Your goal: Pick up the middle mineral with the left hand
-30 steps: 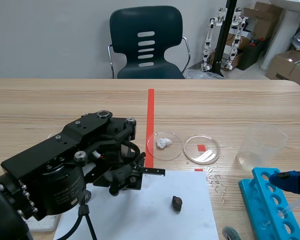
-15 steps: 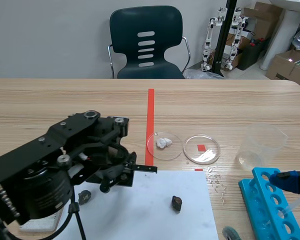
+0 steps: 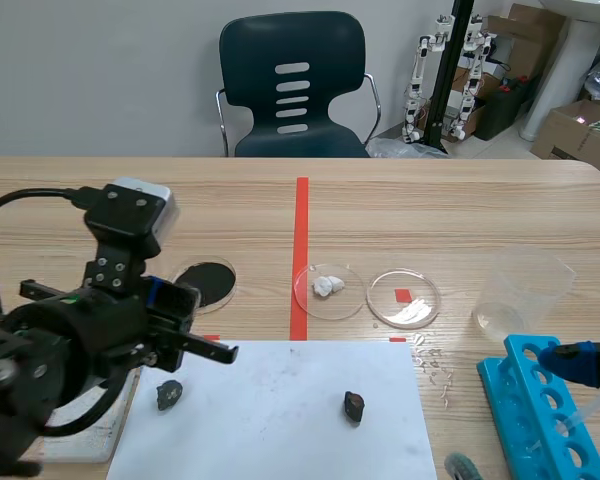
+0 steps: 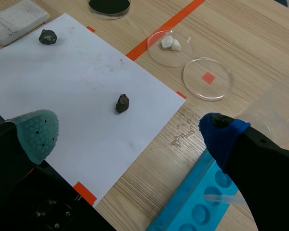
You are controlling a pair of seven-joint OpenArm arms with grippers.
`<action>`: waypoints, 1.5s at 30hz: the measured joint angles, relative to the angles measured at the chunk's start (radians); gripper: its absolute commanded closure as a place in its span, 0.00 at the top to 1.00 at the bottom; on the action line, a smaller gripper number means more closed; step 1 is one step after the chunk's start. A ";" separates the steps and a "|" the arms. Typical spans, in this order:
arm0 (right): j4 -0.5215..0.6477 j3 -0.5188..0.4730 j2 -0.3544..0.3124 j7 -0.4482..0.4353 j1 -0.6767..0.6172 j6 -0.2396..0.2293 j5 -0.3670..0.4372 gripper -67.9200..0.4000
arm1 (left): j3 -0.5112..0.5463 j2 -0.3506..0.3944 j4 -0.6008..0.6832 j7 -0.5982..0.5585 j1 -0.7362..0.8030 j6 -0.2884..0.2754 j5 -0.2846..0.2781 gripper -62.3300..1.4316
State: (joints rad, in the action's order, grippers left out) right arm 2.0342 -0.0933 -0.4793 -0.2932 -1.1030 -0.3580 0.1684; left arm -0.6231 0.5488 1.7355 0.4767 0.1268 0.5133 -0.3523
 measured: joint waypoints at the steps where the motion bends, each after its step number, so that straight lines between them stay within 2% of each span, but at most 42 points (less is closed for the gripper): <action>1: 0.000 0.000 0.000 0.000 0.000 0.000 0.000 0.90 | 0.025 0.023 0.021 -0.042 0.035 -0.027 0.000 0.21; 6: 0.000 0.000 0.000 0.000 0.000 0.000 0.000 0.90 | 0.127 0.121 0.109 -0.281 0.204 -0.180 0.004 0.21; 10: 0.000 0.000 0.000 0.000 0.000 0.000 0.000 0.90 | 0.208 0.182 0.156 -0.440 0.347 -0.280 0.023 0.21; 12: 0.000 0.000 0.000 0.000 0.000 0.000 0.000 0.90 | 0.254 0.200 0.165 -0.508 0.416 -0.314 0.029 0.21; 14: 0.000 0.000 0.000 0.000 0.000 0.000 0.000 0.90 | 0.303 0.203 0.166 -0.571 0.481 -0.349 0.066 0.21; 17: 0.000 0.000 0.000 0.000 0.000 0.000 0.000 0.90 | 0.371 0.202 0.166 -0.653 0.571 -0.392 0.076 0.21; 22: 0.000 0.000 0.000 0.000 0.000 0.000 0.000 0.90 | 0.441 0.202 0.166 -0.740 0.668 -0.465 0.135 0.21; 25: 0.000 0.000 0.000 0.000 0.000 0.000 0.000 0.90 | 0.482 0.201 0.166 -0.760 0.705 -0.489 0.150 0.21; 29: 0.000 0.000 0.000 0.000 0.000 0.000 0.000 0.90 | 0.519 0.200 0.166 -0.766 0.735 -0.489 0.158 0.21; 45: 0.000 0.000 0.000 0.000 0.000 0.000 0.000 0.90 | 0.520 0.200 0.166 -0.751 0.729 -0.489 0.158 0.21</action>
State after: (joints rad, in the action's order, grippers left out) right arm 2.0342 -0.0933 -0.4793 -0.2932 -1.1030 -0.3584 0.1680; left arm -0.1036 0.7483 1.9018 -0.2741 0.8555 0.0246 -0.1940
